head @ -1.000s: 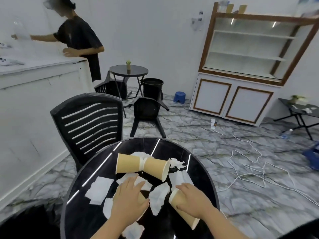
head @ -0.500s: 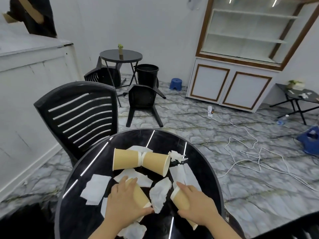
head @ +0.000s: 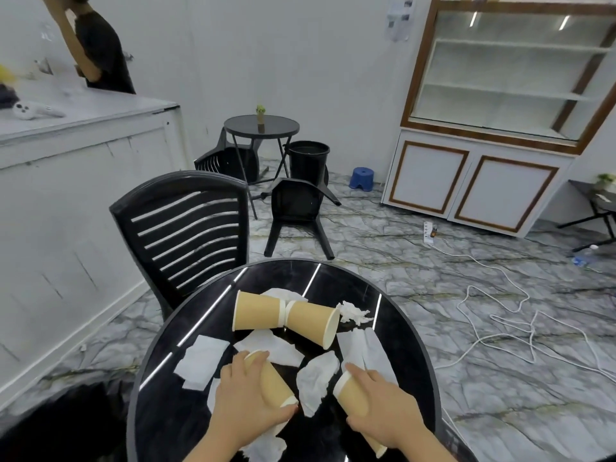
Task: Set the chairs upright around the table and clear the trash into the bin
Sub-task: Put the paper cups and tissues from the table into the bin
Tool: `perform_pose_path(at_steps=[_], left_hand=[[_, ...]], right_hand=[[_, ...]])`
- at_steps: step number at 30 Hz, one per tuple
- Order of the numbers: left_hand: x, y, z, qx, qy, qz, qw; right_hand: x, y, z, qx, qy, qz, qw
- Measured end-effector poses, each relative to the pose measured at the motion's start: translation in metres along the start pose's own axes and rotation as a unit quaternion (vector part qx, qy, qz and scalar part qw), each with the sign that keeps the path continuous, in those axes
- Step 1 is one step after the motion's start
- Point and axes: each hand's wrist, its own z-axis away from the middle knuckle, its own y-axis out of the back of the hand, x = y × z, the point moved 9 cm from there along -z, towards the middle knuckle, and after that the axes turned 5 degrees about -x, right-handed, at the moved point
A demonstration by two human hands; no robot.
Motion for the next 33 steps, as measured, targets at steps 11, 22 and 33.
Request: perform_pose_path(at_steps=[11, 22, 33], left_hand=[[-0.027, 0.051, 0.075, 0.134, 0.061, 0.104, 0.984], [-0.139, 0.113, 0.193, 0.276, 0.180, 0.145, 0.933], [-0.301, 0.168, 0.246, 0.310, 0.267, 0.164, 0.898]], right_hand=[[-0.070, 0.019, 0.014, 0.011, 0.110, -0.100, 0.989], [-0.254, -0.043, 0.021, -0.075, 0.282, -0.059, 0.955], [-0.431, -0.141, 0.004, -0.142, 0.318, -0.031, 0.937]])
